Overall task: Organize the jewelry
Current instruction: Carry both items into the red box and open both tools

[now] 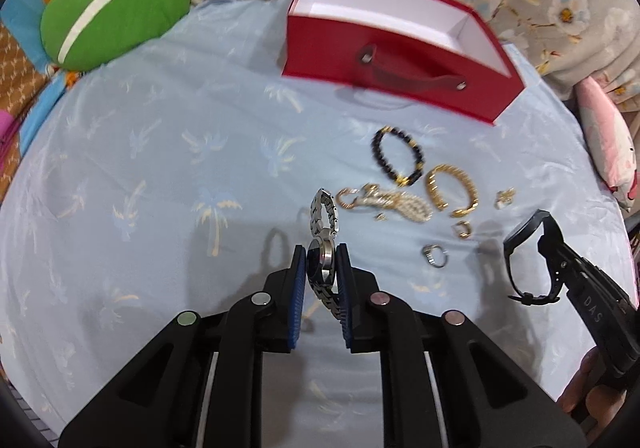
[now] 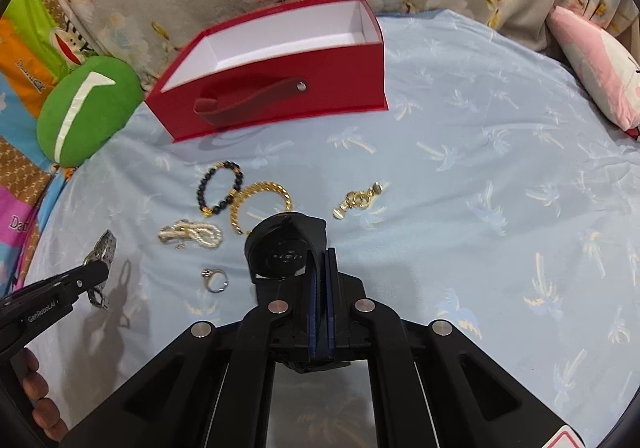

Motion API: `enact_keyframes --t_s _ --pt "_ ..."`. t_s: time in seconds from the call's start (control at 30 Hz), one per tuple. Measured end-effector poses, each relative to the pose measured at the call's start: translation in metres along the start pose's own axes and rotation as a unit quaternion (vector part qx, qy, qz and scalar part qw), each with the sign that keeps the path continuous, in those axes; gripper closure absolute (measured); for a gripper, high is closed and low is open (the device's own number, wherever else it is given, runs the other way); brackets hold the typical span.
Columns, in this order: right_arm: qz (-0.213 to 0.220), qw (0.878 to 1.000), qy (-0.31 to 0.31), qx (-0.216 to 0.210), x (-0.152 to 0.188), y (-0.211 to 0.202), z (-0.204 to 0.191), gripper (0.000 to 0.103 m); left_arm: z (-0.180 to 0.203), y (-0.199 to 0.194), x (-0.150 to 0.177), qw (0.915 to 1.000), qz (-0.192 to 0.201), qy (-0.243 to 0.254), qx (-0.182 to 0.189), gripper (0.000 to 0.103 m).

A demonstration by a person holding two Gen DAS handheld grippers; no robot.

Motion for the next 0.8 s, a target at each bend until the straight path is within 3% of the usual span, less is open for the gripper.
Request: enact_keyframes --t_s 0.33,0.6,0.8 --pt "0.079 0.996 -0.039 -0.035 -0.032 -0.074 -0.024 0.100 0.022 -0.074 -0.041 0.9945 0.098 0.035 -0.013 0.089" --pt "0.144 0.987 -0.061 -0.033 -0.108 -0.102 -0.038 0.100 0.044 -0.119 -0.121 0.9808 0.184 0.052 -0.036 0.088" --pt "0.158 0.985 -0.061 -0.029 -0.179 -0.088 -0.040 0.100 0.060 -0.119 -0.185 0.9725 0.219 0.059 -0.054 0.088"
Point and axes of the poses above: each gripper's, at about its wrist camera, not at the fingertips, and y roughly the way its jaws point, z to its right, x to its underside, the point moved 5 cm from there along y, roughly the way its jaws point, and after that the axes turned 15 degrees about -z, right-handed, at the moved point
